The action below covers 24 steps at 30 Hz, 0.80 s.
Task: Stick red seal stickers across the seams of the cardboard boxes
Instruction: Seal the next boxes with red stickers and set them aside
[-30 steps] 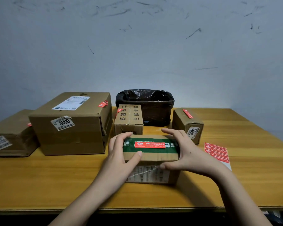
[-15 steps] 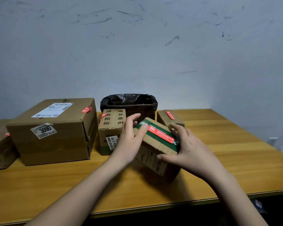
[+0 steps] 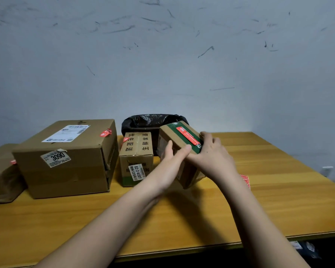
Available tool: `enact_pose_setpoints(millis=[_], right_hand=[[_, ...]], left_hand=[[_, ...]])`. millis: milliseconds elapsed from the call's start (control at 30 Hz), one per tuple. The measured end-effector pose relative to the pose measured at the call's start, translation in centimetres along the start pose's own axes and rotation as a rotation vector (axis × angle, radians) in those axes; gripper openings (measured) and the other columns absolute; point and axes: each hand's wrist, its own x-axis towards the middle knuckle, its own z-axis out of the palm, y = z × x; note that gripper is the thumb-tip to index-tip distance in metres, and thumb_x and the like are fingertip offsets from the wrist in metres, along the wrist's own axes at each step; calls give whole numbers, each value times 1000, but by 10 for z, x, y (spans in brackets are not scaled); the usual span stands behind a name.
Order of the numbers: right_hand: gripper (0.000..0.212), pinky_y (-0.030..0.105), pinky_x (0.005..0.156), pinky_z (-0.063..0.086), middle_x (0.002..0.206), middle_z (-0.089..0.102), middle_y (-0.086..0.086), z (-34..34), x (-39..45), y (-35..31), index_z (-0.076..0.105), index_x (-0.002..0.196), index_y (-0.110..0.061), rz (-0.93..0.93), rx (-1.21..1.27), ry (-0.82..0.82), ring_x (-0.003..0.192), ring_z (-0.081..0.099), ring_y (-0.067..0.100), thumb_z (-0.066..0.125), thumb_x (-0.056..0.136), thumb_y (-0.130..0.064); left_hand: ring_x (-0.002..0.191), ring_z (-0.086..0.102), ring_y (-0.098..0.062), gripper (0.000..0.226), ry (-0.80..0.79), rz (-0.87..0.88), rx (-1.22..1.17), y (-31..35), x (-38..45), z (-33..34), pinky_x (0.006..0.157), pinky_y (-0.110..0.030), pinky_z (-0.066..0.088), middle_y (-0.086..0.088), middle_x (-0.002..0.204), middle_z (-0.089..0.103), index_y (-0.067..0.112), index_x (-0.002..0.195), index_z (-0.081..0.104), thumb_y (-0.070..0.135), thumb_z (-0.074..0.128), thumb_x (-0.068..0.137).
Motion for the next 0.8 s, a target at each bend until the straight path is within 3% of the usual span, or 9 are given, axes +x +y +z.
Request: enact_pose_setpoints(millis=[67,167,267,367,433,533,633,700,800], right_hand=[[85,45,97,40,133,44,13,4,2,-4,31,141,-20,3,12,1,126,43,35,47,75,-72],[88,45,99,41,133,45,14,8,5,-7,33,141,-20,-14,15,1,127,42,35,50,72,-73],[90,43,100,37,134,43,15,12,8,-8,31,143,-22,-41,-7,-3,129,40,35,52,71,-72],[88,42,103,34,140,39,17,20,14,-6,27,145,-22,-82,-40,-29,131,37,36,57,76,-68],[87,41,104,34,141,38,17,26,20,-3,25,146,-20,-101,-80,-41,130,38,35,58,79,-64],[87,41,105,34,139,41,17,35,31,1,25,146,-17,-123,-139,-39,129,39,33,59,80,-63],[88,41,104,35,138,43,13,41,40,4,27,146,-19,-154,-209,-27,129,40,31,56,78,-66],[84,42,103,32,139,43,9,45,45,6,29,144,-22,-172,-271,0,131,38,29,53,78,-69],[78,43,104,29,141,45,5,49,53,9,32,142,-26,-175,-350,14,134,33,29,51,79,-68]], left_hand=[[137,27,-8,86,-20,-15,-115,4,8,1,118,-37,20,7,156,22,30,153,0,56,51,88],[132,41,-14,75,-17,-22,-163,9,19,-2,114,-32,28,3,150,36,26,153,1,45,46,95],[118,54,-13,65,-25,-42,-140,14,34,-10,104,-28,35,-2,139,52,22,149,24,46,49,94],[75,59,-1,54,-8,-104,-71,18,48,-18,84,-30,41,5,108,65,21,135,48,51,49,90],[79,57,-7,45,13,-157,-72,19,59,-20,75,-29,38,4,107,63,20,128,55,46,46,92],[95,57,-17,32,22,-206,-78,16,72,-21,81,-33,40,-2,123,60,22,111,61,43,46,91],[81,58,-16,24,39,-230,-116,14,83,-19,77,-30,40,-2,101,67,22,94,63,38,45,93],[70,59,-13,25,55,-238,-110,13,90,-17,65,-25,41,-1,88,67,21,91,63,37,45,94],[63,58,-12,24,72,-258,-101,13,96,-14,58,-25,41,0,83,66,22,88,62,36,44,94]])
